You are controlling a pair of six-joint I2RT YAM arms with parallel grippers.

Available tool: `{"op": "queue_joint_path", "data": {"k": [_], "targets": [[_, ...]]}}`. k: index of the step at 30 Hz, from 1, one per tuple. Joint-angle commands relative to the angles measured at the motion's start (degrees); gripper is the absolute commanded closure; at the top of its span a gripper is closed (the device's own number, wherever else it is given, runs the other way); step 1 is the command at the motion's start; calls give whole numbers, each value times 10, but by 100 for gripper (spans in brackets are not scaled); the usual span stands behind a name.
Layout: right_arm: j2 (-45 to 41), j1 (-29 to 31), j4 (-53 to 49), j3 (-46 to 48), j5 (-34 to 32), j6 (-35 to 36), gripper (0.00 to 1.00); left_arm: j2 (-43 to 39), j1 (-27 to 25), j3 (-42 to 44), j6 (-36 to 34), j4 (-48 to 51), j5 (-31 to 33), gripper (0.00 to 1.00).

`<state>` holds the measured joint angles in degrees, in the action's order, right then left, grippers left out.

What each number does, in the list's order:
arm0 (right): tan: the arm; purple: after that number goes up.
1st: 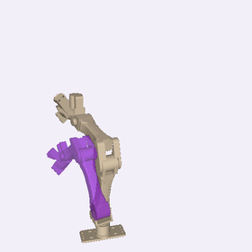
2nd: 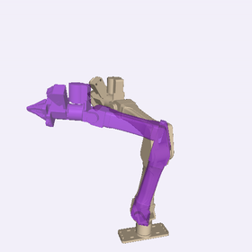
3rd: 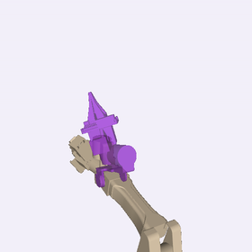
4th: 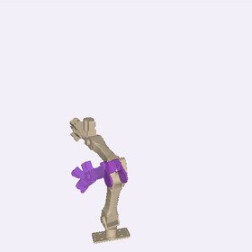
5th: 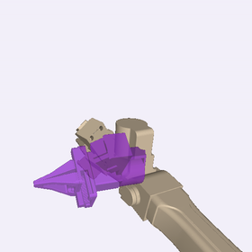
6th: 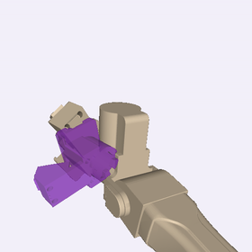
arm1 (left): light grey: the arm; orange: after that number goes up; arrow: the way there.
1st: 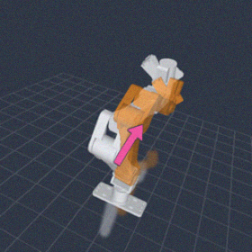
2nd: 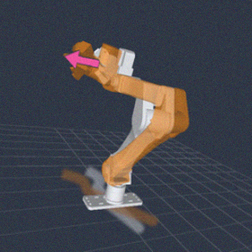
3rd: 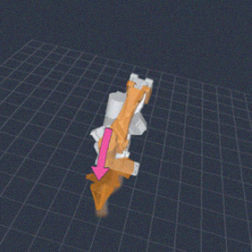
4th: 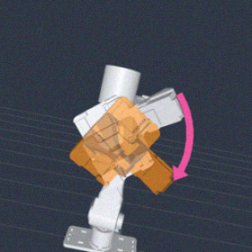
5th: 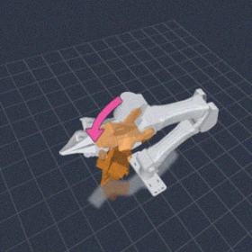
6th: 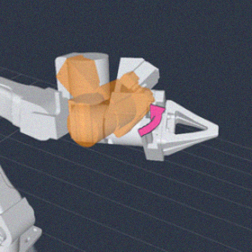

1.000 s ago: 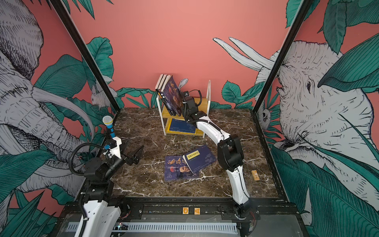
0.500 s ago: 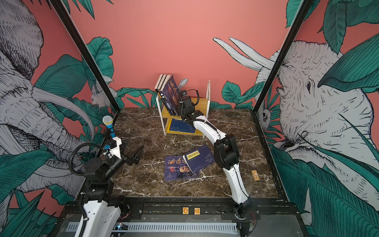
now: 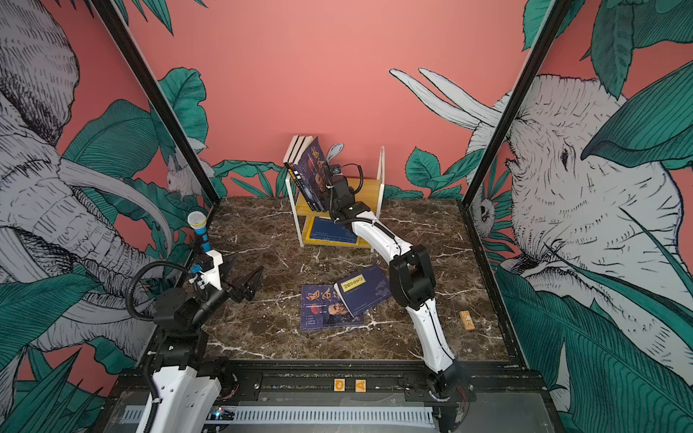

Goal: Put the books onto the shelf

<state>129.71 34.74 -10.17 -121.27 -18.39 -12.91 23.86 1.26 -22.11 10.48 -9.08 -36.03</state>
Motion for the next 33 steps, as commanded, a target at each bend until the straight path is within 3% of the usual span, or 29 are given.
{"op": "queue_joint_path", "data": {"k": [1, 12, 16, 24, 33], "targets": [[14, 12, -2, -7, 12, -11, 100, -7, -4, 3, -1, -17, -4, 0], [14, 18, -14, -29, -8, -7, 100, -6, -4, -5, -10, 8, -4, 0], [-15, 21, -30, -29, -33, 33, 100, -8, -7, 1, -3, -7, -1, 0], [-185, 35, -3, 137, -65, 60, 100, 1, -9, -5, 10, 15, 9, 1], [-410, 59, 1, 377, -94, 34, 88, 55, -32, -47, 66, 70, -4, 1]]}}
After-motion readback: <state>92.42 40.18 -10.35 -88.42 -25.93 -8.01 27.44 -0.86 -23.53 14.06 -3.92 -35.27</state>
